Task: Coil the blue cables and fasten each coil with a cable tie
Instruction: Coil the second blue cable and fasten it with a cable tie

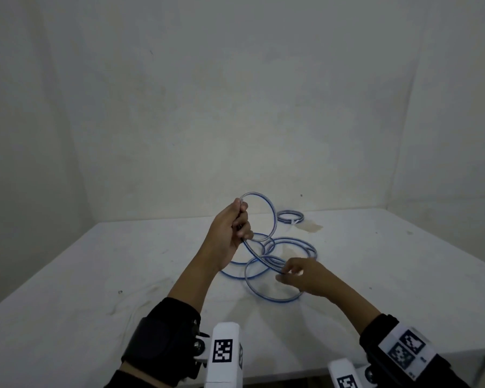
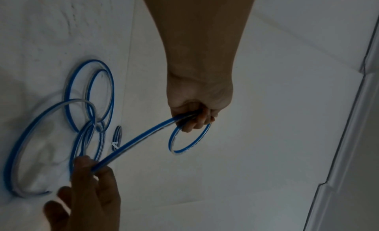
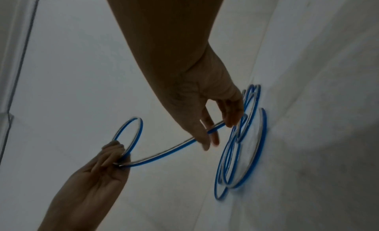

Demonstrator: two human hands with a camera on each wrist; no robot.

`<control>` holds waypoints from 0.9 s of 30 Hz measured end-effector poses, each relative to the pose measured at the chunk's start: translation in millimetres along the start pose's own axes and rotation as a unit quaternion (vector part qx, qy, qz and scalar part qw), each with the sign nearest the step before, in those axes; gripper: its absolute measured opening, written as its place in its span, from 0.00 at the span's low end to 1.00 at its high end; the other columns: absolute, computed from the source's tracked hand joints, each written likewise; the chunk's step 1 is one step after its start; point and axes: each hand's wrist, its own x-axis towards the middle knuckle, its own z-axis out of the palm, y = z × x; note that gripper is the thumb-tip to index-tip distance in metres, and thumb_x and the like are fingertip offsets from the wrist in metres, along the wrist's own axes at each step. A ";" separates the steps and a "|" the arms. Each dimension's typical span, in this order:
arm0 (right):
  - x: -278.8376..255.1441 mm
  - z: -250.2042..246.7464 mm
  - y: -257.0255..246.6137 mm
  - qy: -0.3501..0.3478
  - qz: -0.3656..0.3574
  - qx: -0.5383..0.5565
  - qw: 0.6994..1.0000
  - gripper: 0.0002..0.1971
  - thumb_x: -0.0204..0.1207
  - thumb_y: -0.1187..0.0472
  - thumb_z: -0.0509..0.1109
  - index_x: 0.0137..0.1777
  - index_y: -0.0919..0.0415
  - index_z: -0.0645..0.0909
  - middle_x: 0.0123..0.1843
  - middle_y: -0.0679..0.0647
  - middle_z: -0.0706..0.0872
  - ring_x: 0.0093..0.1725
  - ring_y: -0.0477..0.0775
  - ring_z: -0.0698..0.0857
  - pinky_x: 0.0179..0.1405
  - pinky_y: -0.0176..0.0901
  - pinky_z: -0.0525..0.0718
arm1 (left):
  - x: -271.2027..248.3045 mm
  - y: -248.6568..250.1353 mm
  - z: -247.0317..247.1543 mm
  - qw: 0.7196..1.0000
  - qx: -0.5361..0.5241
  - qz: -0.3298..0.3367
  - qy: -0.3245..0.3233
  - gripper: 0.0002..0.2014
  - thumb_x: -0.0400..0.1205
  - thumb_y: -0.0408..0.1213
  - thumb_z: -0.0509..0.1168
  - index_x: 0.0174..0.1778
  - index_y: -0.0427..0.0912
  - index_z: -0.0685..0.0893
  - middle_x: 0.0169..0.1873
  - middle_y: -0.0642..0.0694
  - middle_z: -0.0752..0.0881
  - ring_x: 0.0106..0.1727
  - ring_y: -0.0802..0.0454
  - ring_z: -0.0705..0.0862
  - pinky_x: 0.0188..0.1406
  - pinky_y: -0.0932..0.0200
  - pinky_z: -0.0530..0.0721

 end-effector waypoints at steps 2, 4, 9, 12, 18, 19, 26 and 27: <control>6.3 -0.8 6.1 0.064 -0.031 -0.035 0.997 0.11 0.66 0.44 0.80 0.36 0.46 0.83 0.39 0.52 0.83 0.41 0.46 0.78 0.33 0.28 0.70 | -0.7 2.8 -2.4 1.000 0.010 -0.004 -0.003 0.16 0.89 0.44 0.50 0.37 0.44 0.71 0.19 0.56 0.62 0.17 0.61 0.58 0.18 0.68 0.61; 6.8 -9.2 5.6 0.107 -0.039 -0.059 0.992 0.10 0.65 0.46 0.81 0.36 0.48 0.85 0.35 0.50 0.83 0.42 0.49 0.81 0.33 0.32 0.71 | -1.6 6.1 -6.3 1.000 0.019 -0.013 -0.010 0.16 0.89 0.44 0.50 0.37 0.43 0.71 0.19 0.56 0.61 0.16 0.62 0.57 0.16 0.69 0.57; 5.4 -31.5 -11.1 0.123 -0.052 0.055 0.990 0.05 0.72 0.61 0.76 0.46 0.52 0.89 0.40 0.49 0.89 0.43 0.48 0.88 0.38 0.22 0.77 | -6.7 13.2 -13.7 0.994 0.056 -0.076 -0.058 0.16 0.89 0.43 0.50 0.36 0.43 0.71 0.20 0.55 0.61 0.15 0.63 0.56 0.17 0.68 0.54; 6.8 -39.6 -26.8 0.136 -0.051 0.231 0.962 0.09 0.75 0.57 0.76 0.50 0.60 0.90 0.44 0.57 0.92 0.46 0.54 0.91 0.45 0.37 0.86 | -9.4 13.1 -13.8 0.990 0.066 -0.105 -0.072 0.16 0.88 0.44 0.51 0.35 0.43 0.71 0.21 0.55 0.61 0.16 0.63 0.56 0.18 0.68 0.53; 15.0 -52.2 -36.1 0.116 0.007 0.284 0.952 0.13 0.71 0.68 0.75 0.55 0.62 0.81 0.33 0.59 0.87 0.27 0.47 0.87 0.28 0.35 0.85 | -10.7 14.6 -16.5 0.995 0.045 -0.088 -0.028 0.17 0.89 0.44 0.51 0.35 0.44 0.71 0.20 0.55 0.61 0.15 0.63 0.56 0.14 0.70 0.55; 16.6 -52.3 -34.7 0.116 0.016 0.289 0.950 0.13 0.72 0.66 0.75 0.56 0.65 0.81 0.32 0.58 0.86 0.26 0.47 0.87 0.27 0.36 0.84 | -10.1 15.7 -18.0 0.996 0.033 -0.082 -0.019 0.17 0.89 0.44 0.50 0.35 0.43 0.71 0.20 0.55 0.61 0.15 0.63 0.56 0.13 0.70 0.55; 14.5 -47.5 -36.0 0.245 -0.076 0.340 0.905 0.22 0.78 0.66 0.71 0.71 0.60 0.73 0.56 0.61 0.86 0.46 0.55 0.86 0.42 0.40 0.84 | -9.7 13.3 -16.8 0.993 0.067 -0.098 -0.024 0.17 0.89 0.44 0.50 0.35 0.43 0.71 0.20 0.55 0.60 0.16 0.62 0.56 0.15 0.69 0.55; 12.5 -48.6 -38.6 0.269 -0.107 0.323 0.901 0.22 0.78 0.66 0.71 0.71 0.58 0.74 0.57 0.57 0.86 0.47 0.54 0.86 0.42 0.40 0.84 | -10.1 12.8 -16.4 0.992 0.070 -0.101 -0.029 0.16 0.89 0.44 0.51 0.35 0.43 0.71 0.21 0.55 0.60 0.16 0.62 0.56 0.15 0.69 0.55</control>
